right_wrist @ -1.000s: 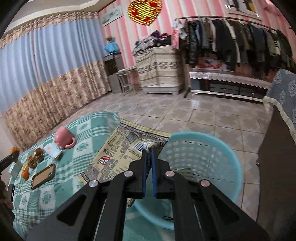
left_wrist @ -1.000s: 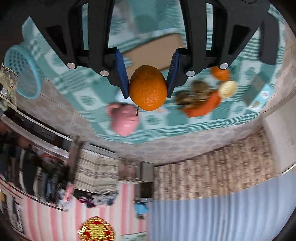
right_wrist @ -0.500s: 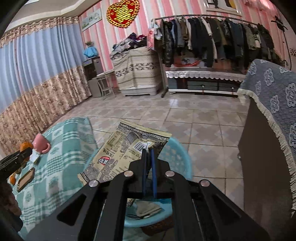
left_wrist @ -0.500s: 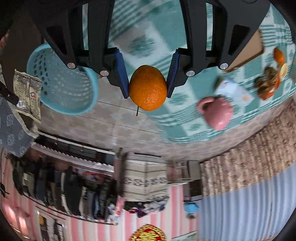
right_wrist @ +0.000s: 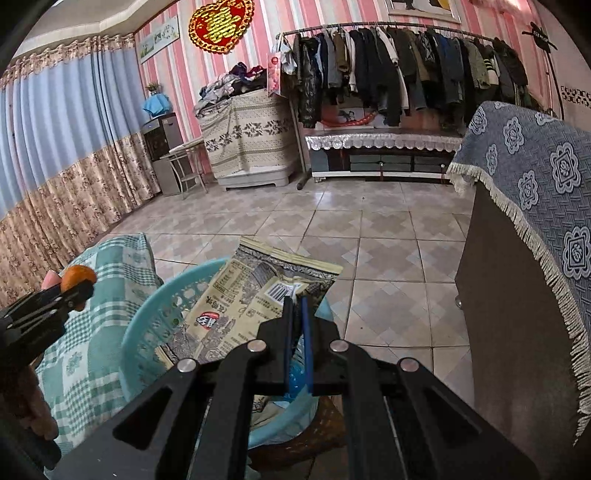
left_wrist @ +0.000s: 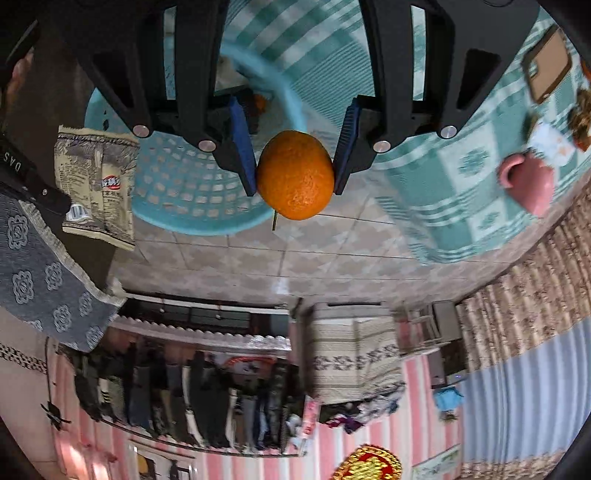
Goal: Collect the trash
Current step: 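Lower the orange and wrapper into the blue basket and open both grippers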
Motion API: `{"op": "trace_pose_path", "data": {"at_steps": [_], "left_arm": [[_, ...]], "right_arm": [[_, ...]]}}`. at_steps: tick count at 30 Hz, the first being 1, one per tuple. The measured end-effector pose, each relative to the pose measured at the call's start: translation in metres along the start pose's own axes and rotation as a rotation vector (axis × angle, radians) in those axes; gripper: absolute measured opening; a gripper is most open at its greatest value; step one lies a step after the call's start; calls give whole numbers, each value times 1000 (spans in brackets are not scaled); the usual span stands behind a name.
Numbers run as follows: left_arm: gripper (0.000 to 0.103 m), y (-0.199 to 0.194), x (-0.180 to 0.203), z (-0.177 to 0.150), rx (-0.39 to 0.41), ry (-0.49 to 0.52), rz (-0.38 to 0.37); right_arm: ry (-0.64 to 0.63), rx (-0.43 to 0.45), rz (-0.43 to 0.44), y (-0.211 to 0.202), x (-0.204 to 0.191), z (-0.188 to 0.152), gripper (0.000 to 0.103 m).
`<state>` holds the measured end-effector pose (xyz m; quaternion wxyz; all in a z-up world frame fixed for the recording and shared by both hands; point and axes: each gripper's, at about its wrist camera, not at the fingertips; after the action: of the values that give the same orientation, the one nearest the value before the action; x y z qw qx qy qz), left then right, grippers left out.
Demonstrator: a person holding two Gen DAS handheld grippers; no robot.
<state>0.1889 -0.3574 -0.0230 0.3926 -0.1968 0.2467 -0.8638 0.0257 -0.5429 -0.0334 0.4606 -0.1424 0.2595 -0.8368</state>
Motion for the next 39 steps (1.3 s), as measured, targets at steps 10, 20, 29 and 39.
{"op": "trace_pose_path", "data": {"at_steps": [10, 20, 29, 39], "left_arm": [[42, 50, 28, 9, -65, 19, -39], [80, 41, 18, 20, -11, 15, 21], [97, 4, -30, 34, 75, -13, 140], [97, -32, -77, 26, 88, -82, 199]], "right_arm": [[25, -28, -22, 10, 13, -10, 5], [-2, -40, -8, 18, 2, -8, 5], [-36, -61, 19, 33, -23, 0, 6], [-96, -152, 23, 68, -64, 0, 8]]}}
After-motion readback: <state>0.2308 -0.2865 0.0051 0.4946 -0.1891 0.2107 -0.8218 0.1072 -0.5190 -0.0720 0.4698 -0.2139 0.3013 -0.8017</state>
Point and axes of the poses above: each gripper's, at about its wrist camera, not at the fingertips, and y roughly the way its jaws point, x to its right, z to its top, and after that the axes turned 12 degrees about -y, right-handed
